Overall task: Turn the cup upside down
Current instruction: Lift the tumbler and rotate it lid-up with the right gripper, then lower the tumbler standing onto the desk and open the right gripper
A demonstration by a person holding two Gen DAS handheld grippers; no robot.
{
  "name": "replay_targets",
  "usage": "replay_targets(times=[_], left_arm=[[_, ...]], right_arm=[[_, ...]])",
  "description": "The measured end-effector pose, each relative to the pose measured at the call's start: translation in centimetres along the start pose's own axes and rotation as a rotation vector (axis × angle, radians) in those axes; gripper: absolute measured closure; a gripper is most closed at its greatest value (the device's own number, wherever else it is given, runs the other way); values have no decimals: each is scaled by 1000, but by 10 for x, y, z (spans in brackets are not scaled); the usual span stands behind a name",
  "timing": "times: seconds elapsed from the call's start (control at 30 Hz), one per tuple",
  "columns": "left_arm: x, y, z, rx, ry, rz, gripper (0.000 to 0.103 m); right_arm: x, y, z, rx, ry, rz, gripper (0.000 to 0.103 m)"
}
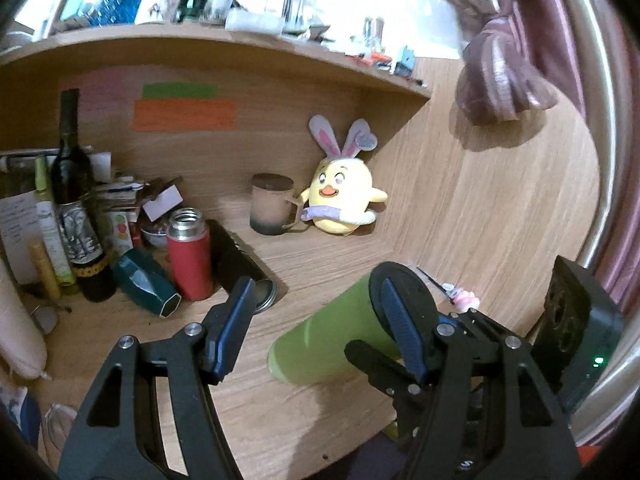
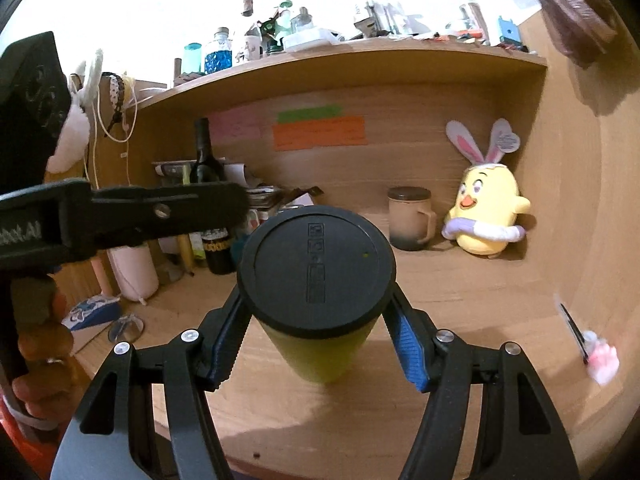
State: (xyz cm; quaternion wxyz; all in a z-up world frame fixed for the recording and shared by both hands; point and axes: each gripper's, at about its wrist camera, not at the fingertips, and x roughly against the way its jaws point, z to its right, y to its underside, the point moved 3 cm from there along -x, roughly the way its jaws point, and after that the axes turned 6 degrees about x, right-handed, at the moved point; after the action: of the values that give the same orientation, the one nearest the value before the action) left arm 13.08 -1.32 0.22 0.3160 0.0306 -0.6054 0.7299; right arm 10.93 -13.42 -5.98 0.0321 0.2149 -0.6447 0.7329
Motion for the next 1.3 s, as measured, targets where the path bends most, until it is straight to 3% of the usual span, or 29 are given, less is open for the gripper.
replay_targets(times=[0.27, 0.47, 0.73, 0.87, 1.1, 1.3], left_arm=[[-29, -25, -28, 52, 3, -53, 37], [-40, -33, -45, 52, -82, -56, 37], [-45, -35, -52, 60, -58, -54, 37], [-42, -36, -49, 53, -77, -48, 37], [-4, -22, -46, 63, -133, 39, 37], [26, 0, -36, 42, -221, 99, 31]], right_arm=[[-33, -16, 3, 2, -37, -13, 40], [-58, -14, 0, 18, -95, -51, 43], [-64, -11, 3, 0, -116, -57, 44], [-57, -11, 5, -13, -133, -70, 44], [-25, -19, 18, -26, -112, -43, 42], [9, -27, 26, -31, -82, 9, 25]])
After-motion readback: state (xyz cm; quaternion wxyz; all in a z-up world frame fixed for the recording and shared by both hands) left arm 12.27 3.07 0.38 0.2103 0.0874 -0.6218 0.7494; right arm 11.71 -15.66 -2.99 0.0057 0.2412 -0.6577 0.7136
